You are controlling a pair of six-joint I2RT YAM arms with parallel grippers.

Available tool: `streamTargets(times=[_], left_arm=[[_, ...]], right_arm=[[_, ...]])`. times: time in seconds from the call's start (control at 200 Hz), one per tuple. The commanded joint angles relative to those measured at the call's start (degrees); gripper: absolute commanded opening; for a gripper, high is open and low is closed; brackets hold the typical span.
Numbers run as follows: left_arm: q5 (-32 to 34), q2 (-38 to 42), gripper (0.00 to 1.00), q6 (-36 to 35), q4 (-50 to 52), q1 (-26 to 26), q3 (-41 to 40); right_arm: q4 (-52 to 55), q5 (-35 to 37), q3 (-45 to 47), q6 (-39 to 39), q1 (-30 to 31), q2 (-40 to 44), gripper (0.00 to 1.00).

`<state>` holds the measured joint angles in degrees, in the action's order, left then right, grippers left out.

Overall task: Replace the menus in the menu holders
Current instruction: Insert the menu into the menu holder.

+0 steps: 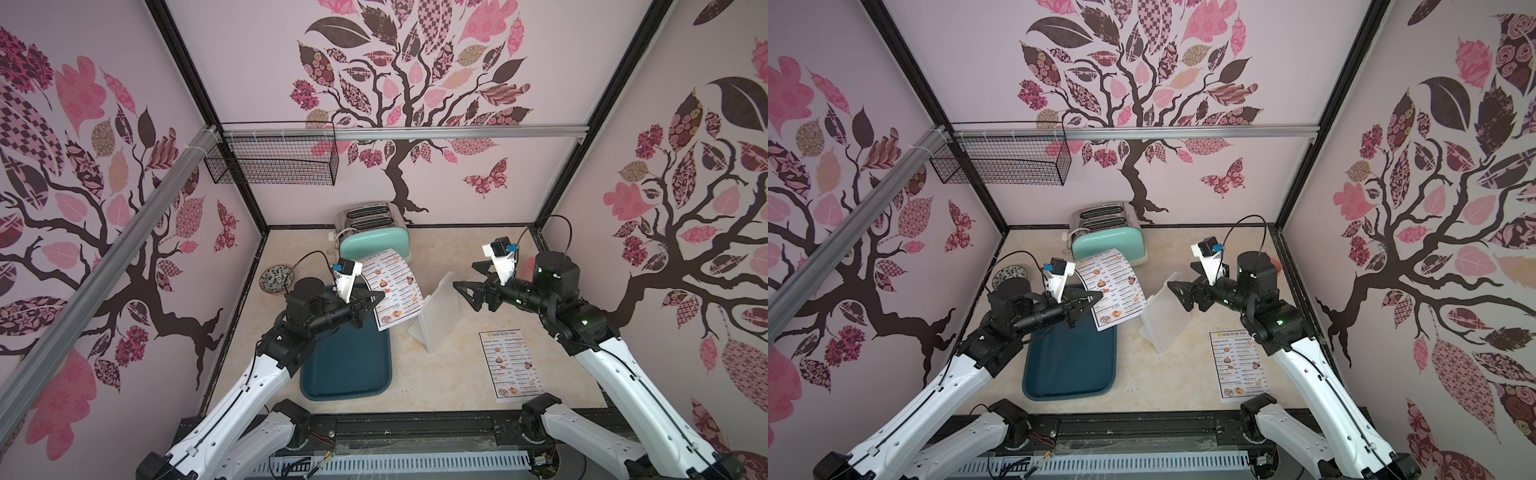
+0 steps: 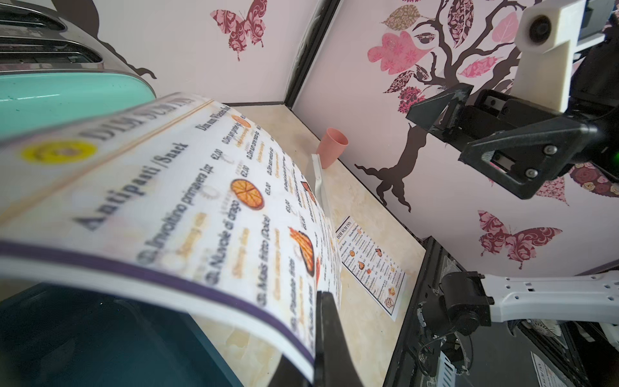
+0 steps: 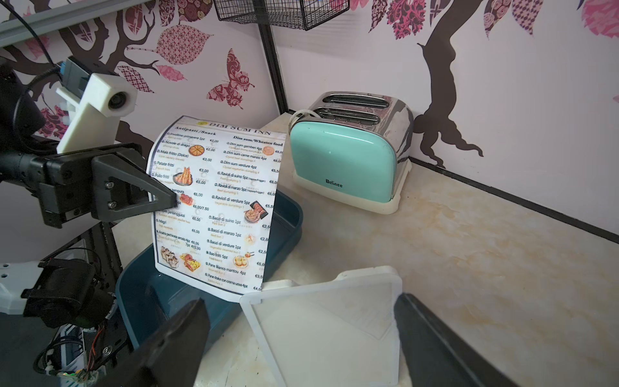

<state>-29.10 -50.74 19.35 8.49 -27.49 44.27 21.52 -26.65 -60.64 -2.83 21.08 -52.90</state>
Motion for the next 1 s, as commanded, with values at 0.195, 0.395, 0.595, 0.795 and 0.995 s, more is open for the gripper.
streamTargets(times=[0.195,0.395,0.595,0.795,0.995], left_arm=[[3.8,-0.9,0.00,-1.5,-1.4,-2.3,1.5],[5.8,-3.0,0.00,-1.8,-1.9,-3.8,2.9],[6.9,-3.5,0.00,-3.8,-0.7,-3.9,3.8],[8.0,-3.7,0.00,-6.2,0.5,-3.9,4.2],[10.2,-7.0,0.00,-7.7,-0.4,-7.8,5.9]], right_arm=[[0.1,0.7,-2.0,-0.7,0.0,0.4,0.93],[-0.2,1.2,-2.0,-0.2,0.1,0.6,0.92],[-0.2,1.7,-1.4,-0.1,0.1,1.3,0.92],[-0.4,1.6,-1.2,0.0,0.1,1.3,0.92],[-0.5,1.6,-1.5,0.0,0.0,1.0,0.92]])
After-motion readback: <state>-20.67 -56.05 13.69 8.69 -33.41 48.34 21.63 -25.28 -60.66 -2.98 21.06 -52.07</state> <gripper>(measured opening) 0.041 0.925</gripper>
